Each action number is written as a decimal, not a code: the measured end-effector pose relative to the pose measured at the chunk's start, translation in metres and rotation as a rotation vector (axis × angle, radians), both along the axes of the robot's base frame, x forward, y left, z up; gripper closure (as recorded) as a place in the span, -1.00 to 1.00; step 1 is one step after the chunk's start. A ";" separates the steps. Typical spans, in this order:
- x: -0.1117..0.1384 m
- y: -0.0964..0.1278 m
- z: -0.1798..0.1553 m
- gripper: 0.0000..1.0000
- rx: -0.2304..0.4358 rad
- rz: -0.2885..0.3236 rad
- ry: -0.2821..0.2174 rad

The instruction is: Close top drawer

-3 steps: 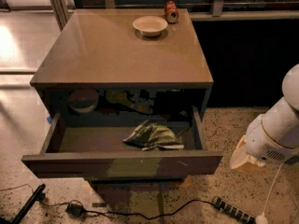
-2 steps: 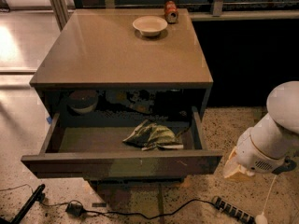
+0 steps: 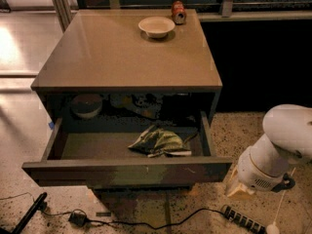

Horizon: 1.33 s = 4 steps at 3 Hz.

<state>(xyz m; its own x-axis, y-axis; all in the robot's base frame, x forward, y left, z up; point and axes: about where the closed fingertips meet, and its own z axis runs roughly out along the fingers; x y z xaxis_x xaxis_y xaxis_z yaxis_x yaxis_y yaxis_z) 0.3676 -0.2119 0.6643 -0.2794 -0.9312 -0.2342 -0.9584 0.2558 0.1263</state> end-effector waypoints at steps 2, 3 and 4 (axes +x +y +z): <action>0.050 0.015 0.000 1.00 0.094 -0.085 -0.134; 0.075 0.023 0.001 1.00 0.123 -0.141 -0.192; 0.099 0.032 0.004 1.00 0.142 -0.186 -0.242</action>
Offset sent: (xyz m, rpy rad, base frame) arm 0.1073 0.0272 0.0054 0.1715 -0.2749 -0.2193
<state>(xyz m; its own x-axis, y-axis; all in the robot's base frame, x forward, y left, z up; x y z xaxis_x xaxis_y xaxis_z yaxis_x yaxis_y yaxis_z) 0.4667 -0.1799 0.6678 -0.3621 -0.8225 -0.4385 -0.9034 0.4255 -0.0522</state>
